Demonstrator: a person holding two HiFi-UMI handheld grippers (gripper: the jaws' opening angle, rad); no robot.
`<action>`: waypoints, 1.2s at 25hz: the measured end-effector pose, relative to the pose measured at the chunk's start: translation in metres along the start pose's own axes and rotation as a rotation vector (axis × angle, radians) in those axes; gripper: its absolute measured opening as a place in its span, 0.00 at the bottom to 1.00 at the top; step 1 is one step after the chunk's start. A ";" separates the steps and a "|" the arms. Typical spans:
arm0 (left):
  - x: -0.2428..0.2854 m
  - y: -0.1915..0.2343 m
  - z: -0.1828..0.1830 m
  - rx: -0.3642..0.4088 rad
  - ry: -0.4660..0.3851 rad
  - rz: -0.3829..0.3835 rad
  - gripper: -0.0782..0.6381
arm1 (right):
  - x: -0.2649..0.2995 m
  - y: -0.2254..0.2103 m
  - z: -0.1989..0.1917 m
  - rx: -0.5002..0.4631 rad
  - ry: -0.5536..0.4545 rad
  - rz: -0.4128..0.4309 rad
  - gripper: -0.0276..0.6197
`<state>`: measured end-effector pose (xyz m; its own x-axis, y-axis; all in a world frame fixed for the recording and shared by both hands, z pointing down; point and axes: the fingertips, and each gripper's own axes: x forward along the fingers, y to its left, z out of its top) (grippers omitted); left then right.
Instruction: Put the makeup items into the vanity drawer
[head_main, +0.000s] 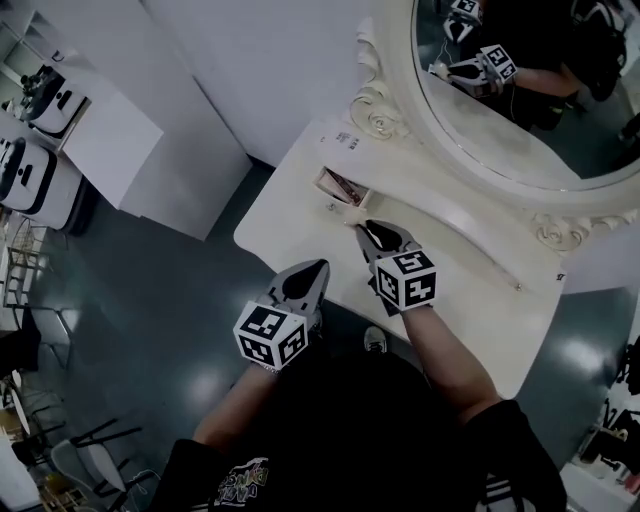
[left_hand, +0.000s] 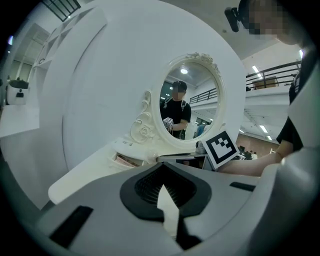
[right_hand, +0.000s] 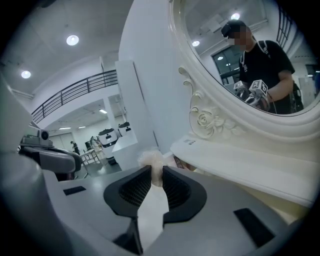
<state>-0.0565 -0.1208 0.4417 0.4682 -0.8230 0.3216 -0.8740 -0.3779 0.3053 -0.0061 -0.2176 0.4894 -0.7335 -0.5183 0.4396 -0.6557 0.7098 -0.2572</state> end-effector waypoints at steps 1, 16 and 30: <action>0.001 0.005 0.002 0.001 0.003 -0.018 0.11 | 0.005 -0.001 0.003 -0.001 0.002 -0.017 0.18; 0.013 0.093 0.007 -0.028 0.045 -0.120 0.11 | 0.106 -0.020 0.015 -0.118 0.134 -0.161 0.18; 0.015 0.155 0.003 -0.061 0.089 -0.152 0.11 | 0.167 -0.044 -0.001 -0.178 0.329 -0.253 0.19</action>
<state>-0.1855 -0.1928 0.4916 0.6066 -0.7163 0.3448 -0.7839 -0.4669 0.4093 -0.1000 -0.3348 0.5747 -0.4393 -0.5275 0.7271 -0.7450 0.6662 0.0332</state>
